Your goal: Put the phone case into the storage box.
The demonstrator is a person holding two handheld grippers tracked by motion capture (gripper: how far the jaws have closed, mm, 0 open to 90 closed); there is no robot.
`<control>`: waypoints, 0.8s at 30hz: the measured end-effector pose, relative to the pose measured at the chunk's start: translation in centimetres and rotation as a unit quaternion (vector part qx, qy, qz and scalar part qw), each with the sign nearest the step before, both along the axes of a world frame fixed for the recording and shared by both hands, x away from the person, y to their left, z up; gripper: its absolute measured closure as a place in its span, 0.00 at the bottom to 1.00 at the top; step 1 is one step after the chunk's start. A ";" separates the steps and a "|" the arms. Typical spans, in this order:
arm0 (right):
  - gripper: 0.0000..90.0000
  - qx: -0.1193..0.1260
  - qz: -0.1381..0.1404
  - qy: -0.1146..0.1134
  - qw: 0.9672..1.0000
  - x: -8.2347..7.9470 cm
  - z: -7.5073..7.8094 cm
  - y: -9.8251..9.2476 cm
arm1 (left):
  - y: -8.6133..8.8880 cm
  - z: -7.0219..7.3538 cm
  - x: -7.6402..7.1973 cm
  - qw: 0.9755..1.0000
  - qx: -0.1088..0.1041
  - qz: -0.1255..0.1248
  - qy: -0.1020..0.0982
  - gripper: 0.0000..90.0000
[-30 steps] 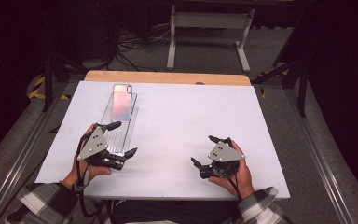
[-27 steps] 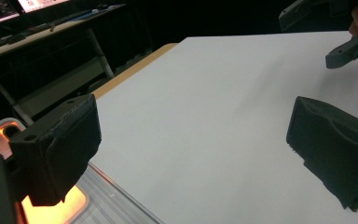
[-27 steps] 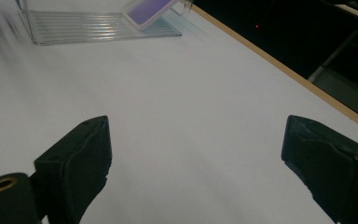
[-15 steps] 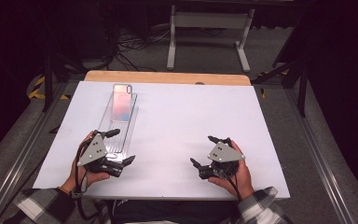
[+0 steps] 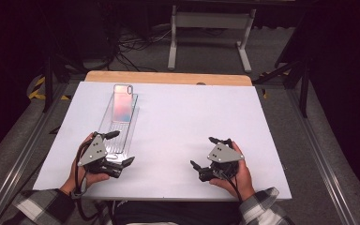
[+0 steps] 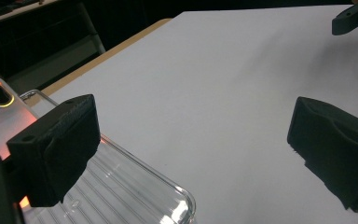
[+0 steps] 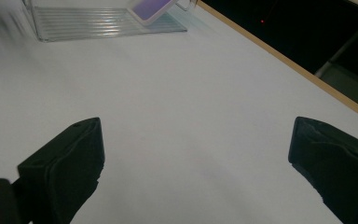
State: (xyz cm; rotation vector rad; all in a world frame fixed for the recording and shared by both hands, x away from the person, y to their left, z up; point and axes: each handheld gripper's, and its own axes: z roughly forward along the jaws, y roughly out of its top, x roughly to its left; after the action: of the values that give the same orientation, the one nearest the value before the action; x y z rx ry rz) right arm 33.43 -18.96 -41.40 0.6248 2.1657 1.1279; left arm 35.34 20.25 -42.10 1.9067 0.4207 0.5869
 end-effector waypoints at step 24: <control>0.05 -0.011 -0.003 -0.008 1.000 0.0 -0.4 0.4 | -0.1 -0.2 -0.1 1.000 -0.002 -0.003 0.000 0.04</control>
State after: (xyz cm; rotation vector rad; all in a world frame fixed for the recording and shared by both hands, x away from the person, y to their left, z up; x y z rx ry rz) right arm 33.44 -18.54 -41.80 0.6095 2.1597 1.1007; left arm 35.29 20.10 -42.26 1.9034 0.4164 0.5821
